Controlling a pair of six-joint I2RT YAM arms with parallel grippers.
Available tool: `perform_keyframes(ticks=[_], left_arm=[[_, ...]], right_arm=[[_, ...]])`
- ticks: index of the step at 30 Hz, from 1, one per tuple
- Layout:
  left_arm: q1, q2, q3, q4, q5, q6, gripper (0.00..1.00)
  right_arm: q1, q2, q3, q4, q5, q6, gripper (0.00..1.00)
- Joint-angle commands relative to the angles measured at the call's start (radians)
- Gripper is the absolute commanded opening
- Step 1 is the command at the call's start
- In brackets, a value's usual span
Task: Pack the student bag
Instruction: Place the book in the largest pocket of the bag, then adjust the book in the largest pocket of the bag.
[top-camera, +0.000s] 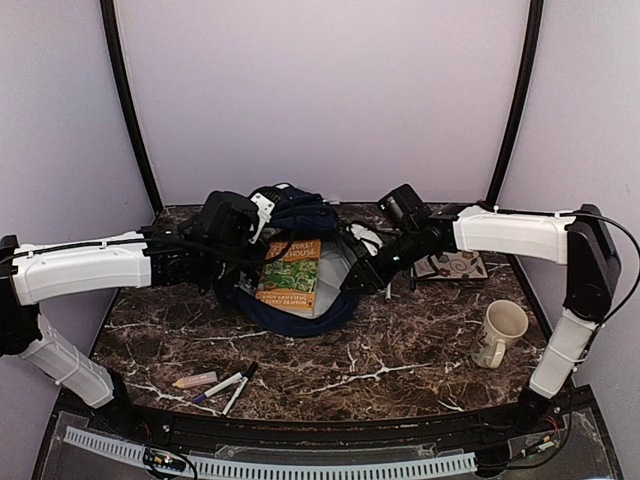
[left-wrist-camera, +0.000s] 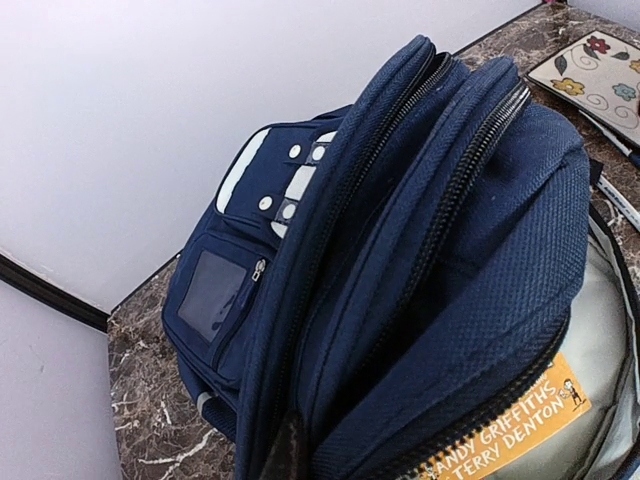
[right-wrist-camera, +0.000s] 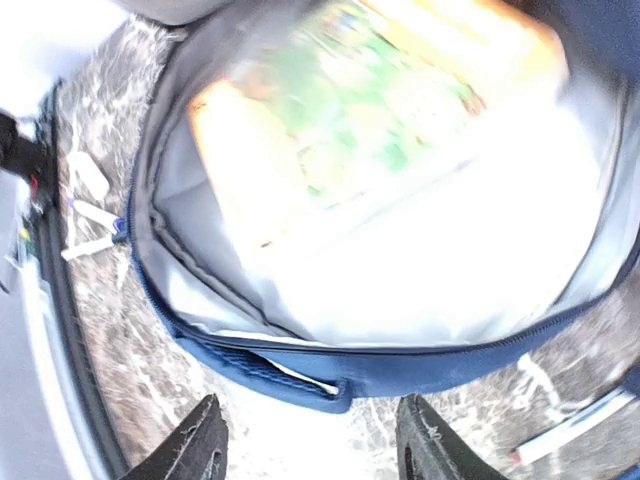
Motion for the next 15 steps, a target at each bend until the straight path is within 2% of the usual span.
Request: perform_keyframes(ticks=[1, 6, 10, 15], left_arm=[[0.016, -0.069, -0.017, 0.085, -0.010, -0.029, 0.00], [0.020, -0.074, -0.017, 0.077, 0.023, -0.058, 0.00], [0.020, -0.084, -0.013, 0.068, 0.016, -0.067, 0.00], [0.027, -0.111, -0.035, 0.077, 0.014, -0.075, 0.00]], right_arm=[[0.102, -0.054, 0.021, 0.063, 0.232, -0.228, 0.55], [0.190, 0.049, 0.114, 0.113, 0.326, -0.330, 0.51], [0.269, 0.147, 0.160, 0.114, 0.380, -0.430, 0.59], [0.312, 0.270, 0.211, 0.140, 0.505, -0.438, 0.65]])
